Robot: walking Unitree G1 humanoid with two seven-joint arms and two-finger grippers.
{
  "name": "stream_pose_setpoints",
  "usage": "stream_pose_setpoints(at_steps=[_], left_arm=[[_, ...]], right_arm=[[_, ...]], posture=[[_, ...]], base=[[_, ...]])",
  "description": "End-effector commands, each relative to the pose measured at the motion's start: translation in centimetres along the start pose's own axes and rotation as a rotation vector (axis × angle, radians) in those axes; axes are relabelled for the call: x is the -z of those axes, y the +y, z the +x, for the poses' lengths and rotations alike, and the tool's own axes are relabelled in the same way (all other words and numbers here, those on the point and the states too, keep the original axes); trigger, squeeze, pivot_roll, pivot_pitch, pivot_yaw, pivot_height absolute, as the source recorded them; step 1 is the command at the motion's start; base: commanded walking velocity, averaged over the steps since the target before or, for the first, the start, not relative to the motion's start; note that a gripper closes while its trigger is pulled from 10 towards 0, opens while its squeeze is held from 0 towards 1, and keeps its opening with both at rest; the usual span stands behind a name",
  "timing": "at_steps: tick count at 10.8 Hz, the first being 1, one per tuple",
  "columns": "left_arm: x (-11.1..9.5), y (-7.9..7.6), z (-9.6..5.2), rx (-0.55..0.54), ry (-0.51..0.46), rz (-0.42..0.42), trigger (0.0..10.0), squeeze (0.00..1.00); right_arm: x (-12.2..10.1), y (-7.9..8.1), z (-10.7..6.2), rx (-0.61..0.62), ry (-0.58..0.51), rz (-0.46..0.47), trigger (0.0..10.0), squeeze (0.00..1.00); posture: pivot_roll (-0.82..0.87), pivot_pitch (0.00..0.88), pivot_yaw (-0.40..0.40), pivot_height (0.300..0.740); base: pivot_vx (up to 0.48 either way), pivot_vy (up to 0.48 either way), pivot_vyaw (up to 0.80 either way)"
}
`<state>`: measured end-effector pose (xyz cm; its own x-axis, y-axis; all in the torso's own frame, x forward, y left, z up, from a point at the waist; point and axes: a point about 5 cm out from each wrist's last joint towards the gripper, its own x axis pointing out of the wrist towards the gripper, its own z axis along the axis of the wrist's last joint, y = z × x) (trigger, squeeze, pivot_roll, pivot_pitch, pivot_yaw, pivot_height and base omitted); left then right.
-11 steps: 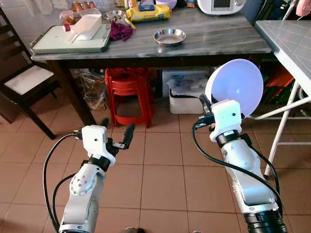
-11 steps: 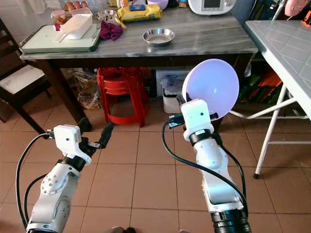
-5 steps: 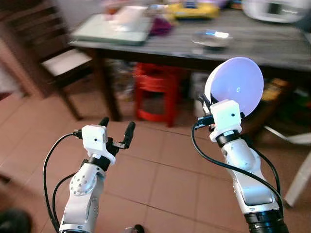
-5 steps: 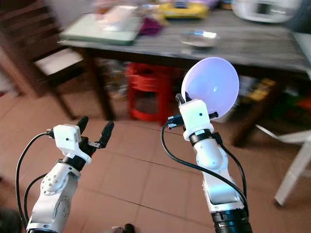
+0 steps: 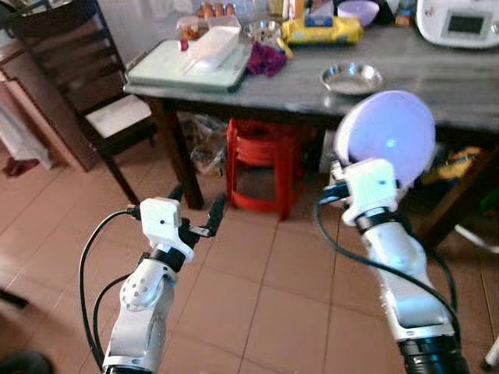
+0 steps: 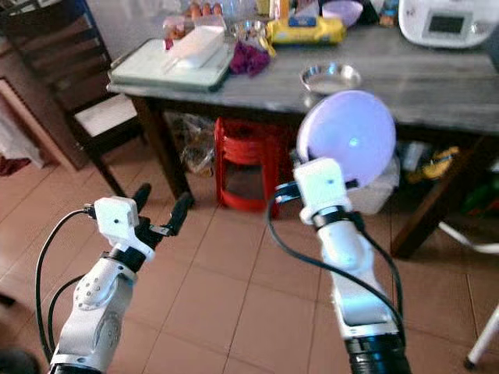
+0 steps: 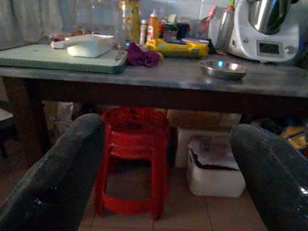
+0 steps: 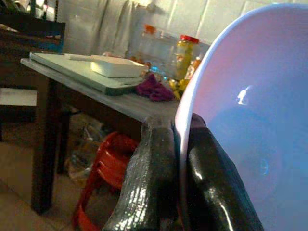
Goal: Setting the table
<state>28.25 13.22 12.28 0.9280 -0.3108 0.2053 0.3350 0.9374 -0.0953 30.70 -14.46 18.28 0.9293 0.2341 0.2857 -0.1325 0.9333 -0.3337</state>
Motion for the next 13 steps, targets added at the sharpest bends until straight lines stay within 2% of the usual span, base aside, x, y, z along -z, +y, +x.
stream_pose_setpoints(at_steps=[1,7,10,11,13], left_arm=[[0.00,0.71,-0.49,-0.014,0.009,0.023,10.0,0.00],[0.04,0.63,-0.43,-0.006,0.008,0.026,10.0,0.00],[-0.10,0.89,-0.48,-0.017,0.004,0.031,10.0,0.00],[0.02,0.65,-0.54,-0.010,0.007,0.026,10.0,0.00],[0.07,0.44,-0.48,0.000,0.009,0.020,10.0,0.00]], right_arm=[[-0.41,0.78,0.15,-0.022,-0.014,0.021,10.0,0.00],[-0.39,1.05,0.39,-0.035,-0.016,0.029,10.0,0.00],[-0.45,1.44,0.51,-0.054,-0.022,0.026,10.0,0.00],[-0.68,1.55,0.54,-0.066,-0.037,0.000,10.0,0.00],[-0.71,1.53,0.47,-0.052,-0.037,0.004,10.0,0.00]], posture=[[-0.07,0.130,0.058,0.740],[-0.06,0.123,0.052,0.740],[-0.06,0.126,0.050,0.740],[-0.06,0.126,0.052,0.740],[-0.06,0.126,0.057,0.740]], base=[[0.371,0.000,-0.64],[0.373,0.000,-0.69],[0.372,0.000,0.00],[0.368,0.000,0.41],[0.371,0.000,0.52]])
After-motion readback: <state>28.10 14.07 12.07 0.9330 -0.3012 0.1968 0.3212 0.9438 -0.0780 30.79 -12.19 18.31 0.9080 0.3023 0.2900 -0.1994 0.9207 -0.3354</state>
